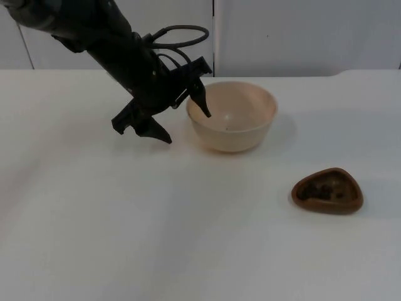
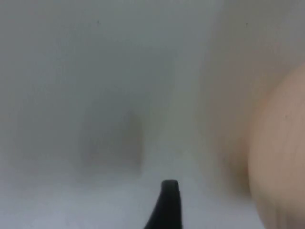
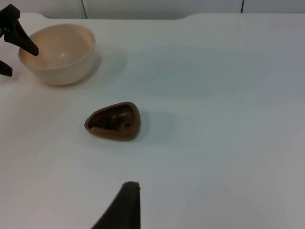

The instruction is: Pick up the bowl with the left hand and pour the coffee beans from the cup into the bowl with the right hand.

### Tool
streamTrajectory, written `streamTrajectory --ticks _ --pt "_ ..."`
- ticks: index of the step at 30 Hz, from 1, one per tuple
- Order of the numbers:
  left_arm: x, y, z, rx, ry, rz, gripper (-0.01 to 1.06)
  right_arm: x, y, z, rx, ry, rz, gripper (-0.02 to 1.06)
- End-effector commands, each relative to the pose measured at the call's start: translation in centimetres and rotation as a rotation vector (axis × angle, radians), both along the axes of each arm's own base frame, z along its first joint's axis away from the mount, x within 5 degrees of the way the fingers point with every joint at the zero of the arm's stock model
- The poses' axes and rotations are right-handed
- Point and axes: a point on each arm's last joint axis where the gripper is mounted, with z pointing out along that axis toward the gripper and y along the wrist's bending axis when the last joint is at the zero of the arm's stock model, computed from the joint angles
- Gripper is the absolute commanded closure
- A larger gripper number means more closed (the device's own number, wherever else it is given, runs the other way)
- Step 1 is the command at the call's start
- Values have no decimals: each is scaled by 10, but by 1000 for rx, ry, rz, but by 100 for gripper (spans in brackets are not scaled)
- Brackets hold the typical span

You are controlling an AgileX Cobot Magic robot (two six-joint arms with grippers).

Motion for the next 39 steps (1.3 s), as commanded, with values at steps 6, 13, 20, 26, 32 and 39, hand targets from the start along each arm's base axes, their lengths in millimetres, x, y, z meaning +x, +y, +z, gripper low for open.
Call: streamTrajectory --ticks 6,13,20,26,32,39 --pt "2 -3 2 -20 -13 22 78 0 -1 -1 -15 -6 -14 -1" --pt "2 -4 3 -33 -6 29 105 0 -1 -1 -15 -6 -14 -1" --pt "0 -4 13 -42 -6 16 105 0 -1 -1 -15 -6 -14 -1" --pt "-4 -1 44 -4 -60 -35 105 0 -1 -1 -15 -6 -14 -1" --pt "-15 7 63 109 -42 -128 105 0 -1 -1 -15 -6 -14 -1" --pt "-26 20 77 253 7 -207 105 0 -1 -1 -15 -6 -14 -1"
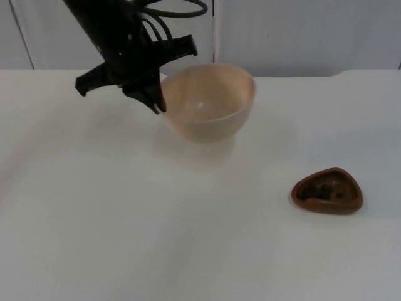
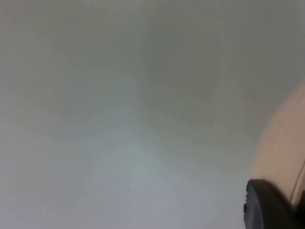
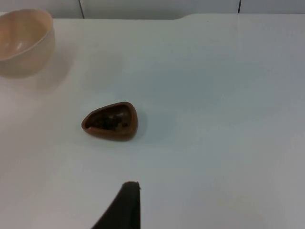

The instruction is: Pick up the bowl with the left hand and pour the coffee beans from the cup into the bowl with the right hand.

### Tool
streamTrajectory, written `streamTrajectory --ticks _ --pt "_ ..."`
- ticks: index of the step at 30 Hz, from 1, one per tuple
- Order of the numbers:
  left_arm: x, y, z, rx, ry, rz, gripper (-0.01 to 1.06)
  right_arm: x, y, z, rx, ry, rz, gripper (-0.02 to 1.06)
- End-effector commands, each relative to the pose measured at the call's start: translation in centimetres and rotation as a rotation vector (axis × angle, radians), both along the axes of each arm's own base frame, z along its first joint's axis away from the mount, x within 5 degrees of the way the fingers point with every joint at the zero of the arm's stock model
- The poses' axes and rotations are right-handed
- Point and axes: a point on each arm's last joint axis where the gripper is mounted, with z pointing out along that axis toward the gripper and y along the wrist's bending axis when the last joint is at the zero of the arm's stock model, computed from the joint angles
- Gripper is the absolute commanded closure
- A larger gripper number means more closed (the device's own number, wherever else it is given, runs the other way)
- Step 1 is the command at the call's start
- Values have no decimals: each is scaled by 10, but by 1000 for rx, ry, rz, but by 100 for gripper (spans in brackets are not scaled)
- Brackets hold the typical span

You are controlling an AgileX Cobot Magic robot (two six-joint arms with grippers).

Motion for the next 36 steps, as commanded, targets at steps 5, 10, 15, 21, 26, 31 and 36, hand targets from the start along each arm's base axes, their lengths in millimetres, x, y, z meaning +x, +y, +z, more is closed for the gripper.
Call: streamTrajectory --ticks 5,10,15,21,26,31,36 --pt "-12 7 21 78 18 -47 105 0 -1 -1 -9 -5 -10 -1" --pt "-35 18 26 135 19 -72 105 0 -1 -1 -9 -5 -10 -1" --pt "-57 26 28 134 -5 -70 105 0 -1 -1 -9 -5 -10 -1" --pt "-81 33 30 136 12 -68 105 0 -1 -1 -9 -5 -10 -1" --pt "-109 33 26 161 45 -121 105 0 -1 -1 -9 -5 -10 -1" --pt "-127 21 24 164 50 -177 105 0 -1 -1 -9 -5 -10 -1" --pt "-148 -4 20 173 40 -289 105 0 -1 -1 -9 -5 -10 -1"
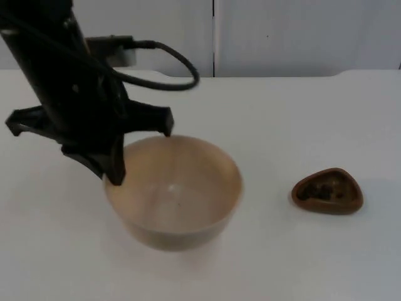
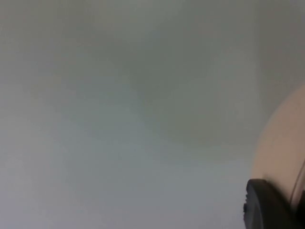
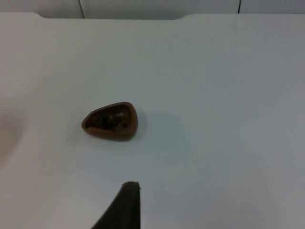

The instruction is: Pick up the bowl with the left hand and pour the coffee beans from the cup into the bowl with the right hand.

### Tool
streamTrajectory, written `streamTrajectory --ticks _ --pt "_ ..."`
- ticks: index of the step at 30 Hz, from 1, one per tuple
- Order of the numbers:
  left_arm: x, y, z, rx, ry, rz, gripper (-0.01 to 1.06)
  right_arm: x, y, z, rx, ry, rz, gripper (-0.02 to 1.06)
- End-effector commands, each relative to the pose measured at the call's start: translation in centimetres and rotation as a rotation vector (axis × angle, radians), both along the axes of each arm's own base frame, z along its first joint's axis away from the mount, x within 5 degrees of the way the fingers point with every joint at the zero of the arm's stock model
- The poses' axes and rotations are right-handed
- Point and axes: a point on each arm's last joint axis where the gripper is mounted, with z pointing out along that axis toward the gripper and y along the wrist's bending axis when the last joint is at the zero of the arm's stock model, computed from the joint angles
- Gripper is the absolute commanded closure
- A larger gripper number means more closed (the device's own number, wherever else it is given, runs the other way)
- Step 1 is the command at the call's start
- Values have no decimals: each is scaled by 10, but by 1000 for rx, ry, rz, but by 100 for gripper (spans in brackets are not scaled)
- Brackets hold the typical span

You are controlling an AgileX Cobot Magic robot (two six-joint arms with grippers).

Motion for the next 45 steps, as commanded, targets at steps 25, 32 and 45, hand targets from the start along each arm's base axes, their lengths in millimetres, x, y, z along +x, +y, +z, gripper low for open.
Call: streamTrajectory --ticks 25,32,45 --pt "-30 -49 3 -24 -48 -182 105 0 0 -1 -7 -5 -8 -1" --pt "-30 -49 3 -30 -48 -178 105 0 0 -1 -5 -5 -9 -1" --pt "-32 -52 4 -63 -24 -141 105 0 -1 1 -10 -13 -9 -1"
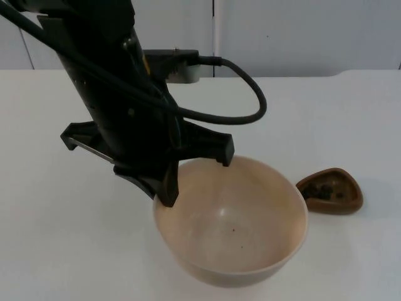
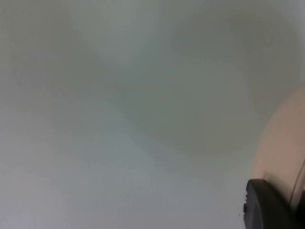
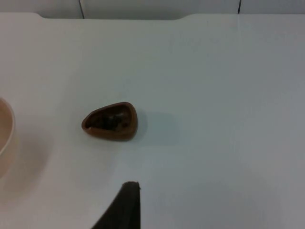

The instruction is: Pick up the bowl with the left hand and pour the coffee beans from the cup into the bowl with the right hand.

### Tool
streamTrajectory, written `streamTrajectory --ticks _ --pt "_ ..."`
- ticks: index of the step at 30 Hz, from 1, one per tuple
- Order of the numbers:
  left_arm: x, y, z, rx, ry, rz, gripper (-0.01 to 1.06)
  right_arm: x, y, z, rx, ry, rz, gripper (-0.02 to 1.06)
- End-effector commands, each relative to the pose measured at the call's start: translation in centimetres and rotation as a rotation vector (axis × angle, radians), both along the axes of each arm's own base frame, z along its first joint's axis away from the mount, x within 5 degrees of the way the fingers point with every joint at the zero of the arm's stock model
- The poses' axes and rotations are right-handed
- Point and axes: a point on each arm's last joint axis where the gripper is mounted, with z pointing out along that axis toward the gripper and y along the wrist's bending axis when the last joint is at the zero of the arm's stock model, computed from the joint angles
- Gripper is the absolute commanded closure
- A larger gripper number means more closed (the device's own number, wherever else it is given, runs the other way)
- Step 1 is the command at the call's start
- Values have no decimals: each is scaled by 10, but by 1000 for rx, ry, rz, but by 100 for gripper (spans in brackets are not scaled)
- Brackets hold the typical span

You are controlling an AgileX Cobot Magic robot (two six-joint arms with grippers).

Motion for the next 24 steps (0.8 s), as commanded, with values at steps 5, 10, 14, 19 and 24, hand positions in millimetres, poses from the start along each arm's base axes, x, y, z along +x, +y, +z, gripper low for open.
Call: streamTrajectory --ticks 5,10,14,19,24 --pt "-2 -2 4 -19 -5 5 105 14 0 9 -22 48 -4 -1" --pt "-2 -2 4 -20 -6 5 105 37 1 30 -23 89 -6 -1" --pt "-2 -2 4 -19 -7 4 105 54 2 48 -22 117 -5 -1" --pt "-2 -2 4 -21 -8 6 105 82 3 75 -45 109 -3 -1" --pt "-2 -2 4 -21 -8 6 105 111 4 95 -55 112 1 -1"
